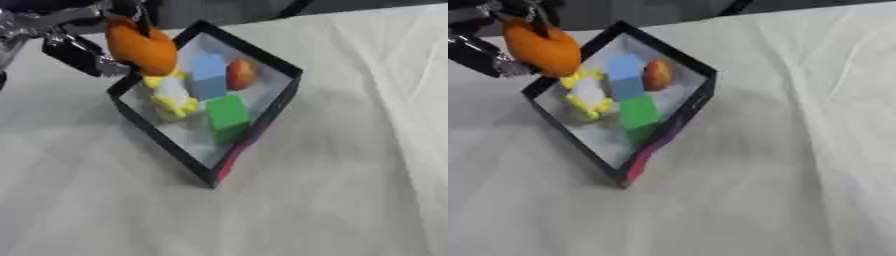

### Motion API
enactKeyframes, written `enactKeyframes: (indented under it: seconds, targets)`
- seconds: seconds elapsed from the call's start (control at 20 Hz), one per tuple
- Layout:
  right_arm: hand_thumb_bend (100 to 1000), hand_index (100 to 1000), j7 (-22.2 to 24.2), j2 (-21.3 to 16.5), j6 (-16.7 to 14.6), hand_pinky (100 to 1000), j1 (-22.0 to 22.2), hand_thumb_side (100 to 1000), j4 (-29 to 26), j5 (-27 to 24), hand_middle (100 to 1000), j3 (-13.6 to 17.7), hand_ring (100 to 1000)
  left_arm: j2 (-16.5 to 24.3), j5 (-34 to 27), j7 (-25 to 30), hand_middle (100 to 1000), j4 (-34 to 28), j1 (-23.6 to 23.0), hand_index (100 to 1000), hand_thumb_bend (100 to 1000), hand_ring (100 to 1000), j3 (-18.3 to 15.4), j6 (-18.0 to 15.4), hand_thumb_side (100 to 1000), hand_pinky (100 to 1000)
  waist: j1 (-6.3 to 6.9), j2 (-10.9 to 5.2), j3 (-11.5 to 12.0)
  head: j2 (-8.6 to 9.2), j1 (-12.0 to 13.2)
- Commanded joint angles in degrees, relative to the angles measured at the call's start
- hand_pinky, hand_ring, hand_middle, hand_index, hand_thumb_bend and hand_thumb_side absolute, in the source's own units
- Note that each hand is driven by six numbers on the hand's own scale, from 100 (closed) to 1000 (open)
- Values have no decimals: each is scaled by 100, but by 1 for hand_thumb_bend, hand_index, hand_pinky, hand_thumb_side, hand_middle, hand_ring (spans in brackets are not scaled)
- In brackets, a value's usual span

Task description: Pick up objects on the table and place them in the box.

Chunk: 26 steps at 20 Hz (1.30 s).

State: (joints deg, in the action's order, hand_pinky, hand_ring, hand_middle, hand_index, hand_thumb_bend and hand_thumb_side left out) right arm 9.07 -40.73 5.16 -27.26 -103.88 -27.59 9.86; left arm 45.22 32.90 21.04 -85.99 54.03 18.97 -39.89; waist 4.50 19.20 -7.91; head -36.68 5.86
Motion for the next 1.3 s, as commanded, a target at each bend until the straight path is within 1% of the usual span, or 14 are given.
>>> enactKeyframes:
  seconds: [0.05, 0.35, 0.45, 0.55, 0.6, 0.7, 0.75, 0.8, 0.9, 1.0, 1.15, 1.2, 1.25, 1.3]
  targets:
    - [100, 791, -7, -143, 18, 952, -91, 538, -99, -43, 570, 54, 646, -69, 375, 20, 609, 210, 142, 561, 206, 795, 159, -144, 202, 791, 38, -250, -17, 24, 52]
    - [100, 791, -6, -131, 34, 951, -82, 539, -99, -29, 569, 57, 646, -277, 723, 60, 636, 548, 165, 607, 209, 808, 329, -304, 237, 809, 47, -240, -36, 11, 97]
    - [100, 791, -4, -136, 35, 951, -78, 539, -98, -24, 569, 55, 646, -289, 721, 162, 717, 604, 140, 696, 225, 853, 358, -340, 262, 847, 51, -244, -33, 10, 91]
    - [100, 791, -1, -139, 37, 951, -74, 539, -94, -20, 569, 52, 646, -285, 703, 274, 772, 608, 133, 794, 272, 892, 343, -377, 278, 876, 54, -250, -27, 13, 83]
    - [100, 791, 2, -141, 38, 951, -73, 538, -92, -18, 569, 49, 646, -280, 699, 322, 834, 598, 130, 894, 359, 939, 329, -394, 287, 910, 54, -253, -23, 14, 82]
    - [100, 791, 7, -148, 36, 951, -71, 538, -88, -14, 569, 45, 646, -258, 707, 395, 861, 547, 126, 949, 492, 964, 281, -433, 323, 933, 52, -258, -13, 8, 81]
    - [100, 791, 8, -152, 34, 951, -68, 538, -85, -12, 569, 43, 646, -247, 718, 408, 862, 513, 124, 954, 502, 965, 243, -447, 406, 935, 50, -262, -7, 1, 81]
    - [100, 791, 9, -156, 32, 951, -65, 538, -82, -10, 569, 42, 646, -241, 724, 398, 868, 484, 122, 975, 571, 971, 203, -457, 687, 939, 48, -266, 0, -4, 82]
    - [100, 791, 8, -160, 26, 951, -62, 537, -78, -12, 569, 41, 646, -246, 699, 325, 886, 467, 113, 1000, 643, 969, 137, -486, 903, 937, 40, -274, 13, -7, 83]
    - [100, 791, 11, -164, 21, 950, -64, 536, -75, -16, 569, 35, 646, -254, 633, 234, 885, 506, 88, 1000, 609, 968, 104, -540, 989, 938, 31, -281, 20, -6, 84]
    - [100, 791, 7, -173, 8, 950, -59, 536, -74, -24, 569, 32, 646, -250, 374, 84, 888, 592, -26, 1000, 342, 966, -35, -434, 986, 936, 15, -298, 43, -24, 79]
    - [100, 791, 2, -176, 4, 950, -54, 535, -74, -27, 569, 33, 646, -226, 194, -14, 883, 569, -88, 1000, 159, 958, -118, -325, 917, 931, 10, -303, 55, -36, 73]
    - [100, 791, -6, -181, -3, 949, -46, 535, -75, -30, 569, 39, 646, -186, -147, -211, 875, 485, -204, 994, 100, 946, -228, -168, 780, 926, 5, -307, 72, -53, 62]
    - [100, 791, -16, -182, -9, 949, -38, 535, -77, -33, 569, 47, 645, -142, -623, -457, 853, 355, -353, 942, 100, 920, -325, 5, 508, 911, 0, -308, 89, -68, 52]
